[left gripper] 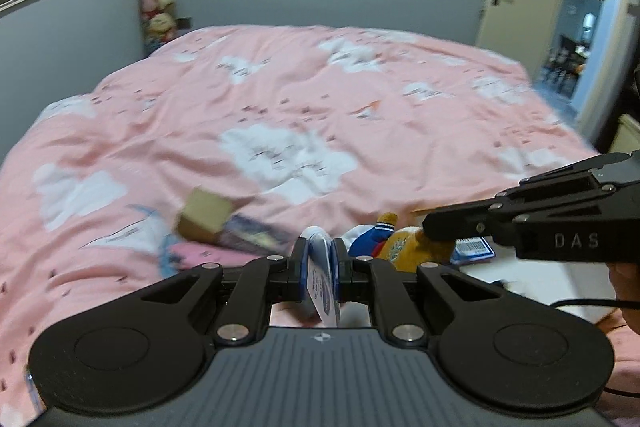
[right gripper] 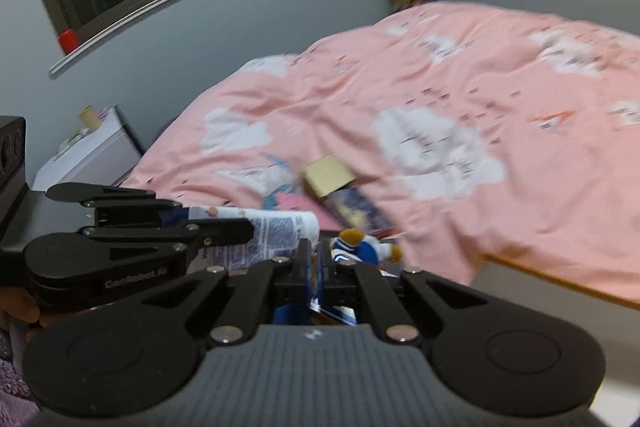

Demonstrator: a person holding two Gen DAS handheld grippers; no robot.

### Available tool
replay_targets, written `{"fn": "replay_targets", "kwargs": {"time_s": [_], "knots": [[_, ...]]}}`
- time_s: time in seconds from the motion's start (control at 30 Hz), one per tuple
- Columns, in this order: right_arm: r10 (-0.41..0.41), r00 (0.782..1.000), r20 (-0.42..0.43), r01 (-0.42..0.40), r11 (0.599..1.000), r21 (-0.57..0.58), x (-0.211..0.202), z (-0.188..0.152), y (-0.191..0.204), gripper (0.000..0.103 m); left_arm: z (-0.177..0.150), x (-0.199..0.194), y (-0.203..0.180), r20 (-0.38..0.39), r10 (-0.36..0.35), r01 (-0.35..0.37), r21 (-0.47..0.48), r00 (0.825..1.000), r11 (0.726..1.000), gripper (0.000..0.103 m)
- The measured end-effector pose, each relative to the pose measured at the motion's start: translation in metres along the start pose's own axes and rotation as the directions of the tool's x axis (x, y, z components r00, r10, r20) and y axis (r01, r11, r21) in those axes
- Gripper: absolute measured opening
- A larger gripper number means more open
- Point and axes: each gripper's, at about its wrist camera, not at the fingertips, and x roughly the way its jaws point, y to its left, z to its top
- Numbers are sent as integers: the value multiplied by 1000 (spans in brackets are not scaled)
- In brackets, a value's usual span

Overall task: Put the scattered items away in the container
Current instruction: 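Grasp the lotion tube with the left tool while the right tool grasps the Donald Duck plush, then carry the lotion tube and Donald Duck plush into the box with both tools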

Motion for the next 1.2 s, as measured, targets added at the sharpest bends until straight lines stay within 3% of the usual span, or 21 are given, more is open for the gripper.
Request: {"fn": "replay_targets", "kwargs": {"time_s": [0.2, 0.37, 0.67, 0.87, 1.03, 1.2], "knots": [[-149, 987, 61, 148, 989, 14, -58, -9, -30, 2, 12, 2, -41, 55, -143, 142, 30, 988, 989, 13], [-276, 959, 66, 274, 961, 43, -95, -26, -54, 2, 9, 18, -74, 63, -235, 230, 75, 970, 970, 13], [-419, 905, -77, 423, 904, 56, -102, -71, -101, 2, -24, 57, -115, -36, -310, 311, 149, 950, 938, 13], [-442, 879, -180, 458, 888, 54, -81, -99, -125, 2, -45, 72, -131, -62, -284, 291, 214, 957, 933, 13], [-393, 881, -263, 427, 900, 86, -68, -119, -131, 2, -56, 78, -138, -78, -259, 271, 263, 963, 926, 13], [-386, 855, -346, 437, 896, 79, -62, -130, -127, 0, -62, 80, -139, -130, -257, 284, 273, 958, 919, 13]]}}
